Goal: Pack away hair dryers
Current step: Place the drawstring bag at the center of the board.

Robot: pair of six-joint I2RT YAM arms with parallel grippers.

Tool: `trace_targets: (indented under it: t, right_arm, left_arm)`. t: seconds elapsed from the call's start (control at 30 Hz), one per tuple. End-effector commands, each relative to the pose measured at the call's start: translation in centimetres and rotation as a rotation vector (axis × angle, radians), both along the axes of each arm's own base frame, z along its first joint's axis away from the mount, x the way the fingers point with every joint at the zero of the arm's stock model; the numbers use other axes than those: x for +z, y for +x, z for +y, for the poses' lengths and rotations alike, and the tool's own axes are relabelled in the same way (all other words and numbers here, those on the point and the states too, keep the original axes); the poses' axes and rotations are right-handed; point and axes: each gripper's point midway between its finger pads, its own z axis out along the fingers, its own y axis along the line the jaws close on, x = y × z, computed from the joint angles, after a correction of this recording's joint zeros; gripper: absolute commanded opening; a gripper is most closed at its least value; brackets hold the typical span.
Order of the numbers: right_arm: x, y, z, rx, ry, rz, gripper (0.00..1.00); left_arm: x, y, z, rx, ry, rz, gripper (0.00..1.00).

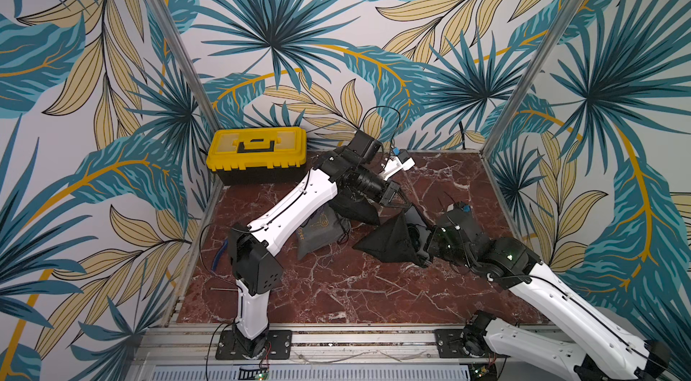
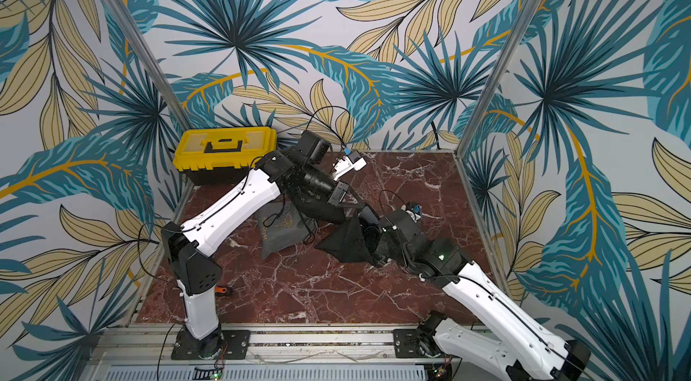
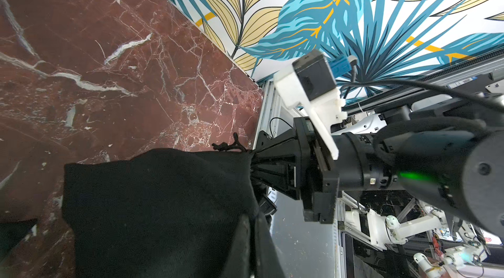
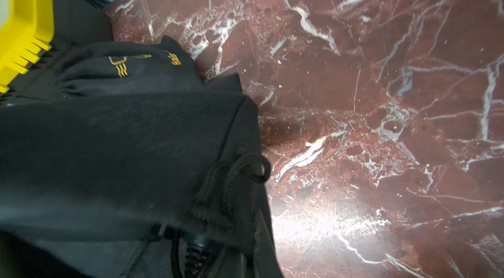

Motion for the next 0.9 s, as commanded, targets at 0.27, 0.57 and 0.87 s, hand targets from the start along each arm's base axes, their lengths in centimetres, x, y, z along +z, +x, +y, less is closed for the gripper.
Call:
trace_targets:
  t: [0.27,0.57,0.87]
  right_arm:
    - [6.1,1.9,0.3,0.056,-0.086,-0.062,0.0]
    - [2.6,1.3,0.9,0.059,-0.05,0.005,0.0]
    - [-2.0,0.2,2.0,0.081,0.021,0.08,0.0]
  left_arm:
    - [-4.5,4.6,2.0,0.151,-0.012,0.184,0.0]
    - [1.6,4.3,2.9,0.101,-0.132,0.08,0.0]
    - [-3.2,4.8,2.2,0.116,-0.046,0.091,0.0]
